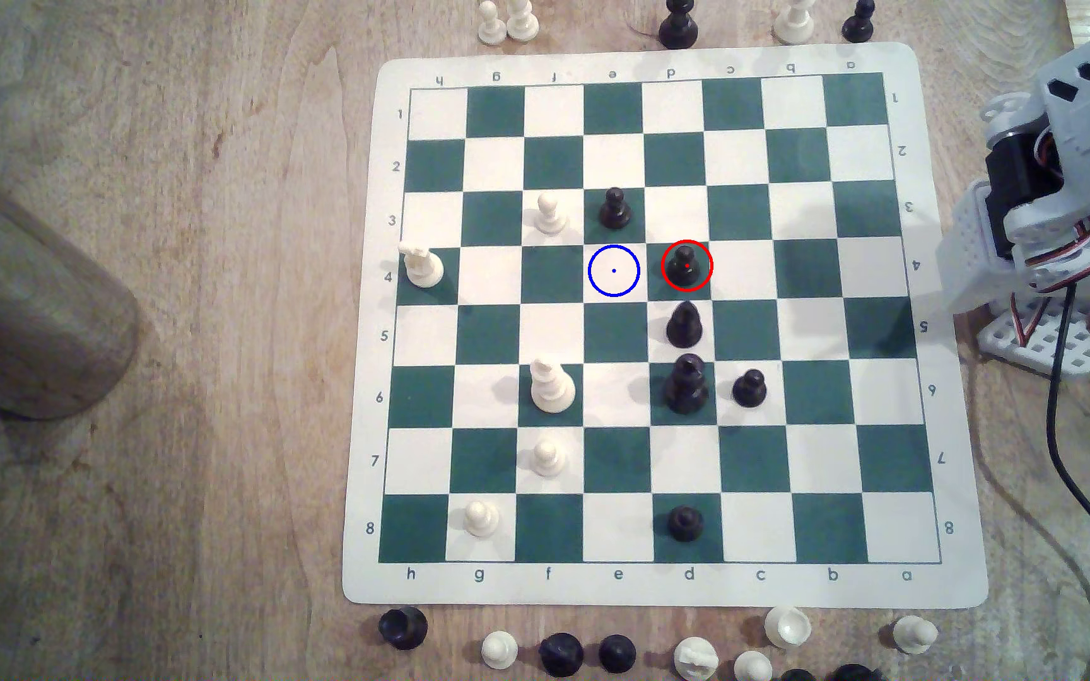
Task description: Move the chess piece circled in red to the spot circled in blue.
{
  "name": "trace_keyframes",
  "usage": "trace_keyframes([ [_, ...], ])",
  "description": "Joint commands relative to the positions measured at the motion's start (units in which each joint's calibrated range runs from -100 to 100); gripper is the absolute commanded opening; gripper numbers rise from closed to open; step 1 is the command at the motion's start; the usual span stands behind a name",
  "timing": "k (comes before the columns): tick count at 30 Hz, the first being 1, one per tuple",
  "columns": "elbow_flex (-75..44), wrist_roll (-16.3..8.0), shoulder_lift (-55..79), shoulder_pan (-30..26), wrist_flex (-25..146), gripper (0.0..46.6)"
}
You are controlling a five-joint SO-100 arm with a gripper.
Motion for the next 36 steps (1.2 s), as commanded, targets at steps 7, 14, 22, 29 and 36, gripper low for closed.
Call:
trace_keyframes([
  [7,-6.98,-0.15,-0.20,0.68,37.38,0.2],
  [14,-19.68,-0.24,-0.11,1.38,70.55,0.2],
  [22,-36.90,-0.34,-0.11,6.62,119.44,0.2],
  [29,-40.17,-0.73,0.31,6.07,141.06,0.2],
  [36,-39.17,-0.29,5.07,7.17,154.25,1.9],
])
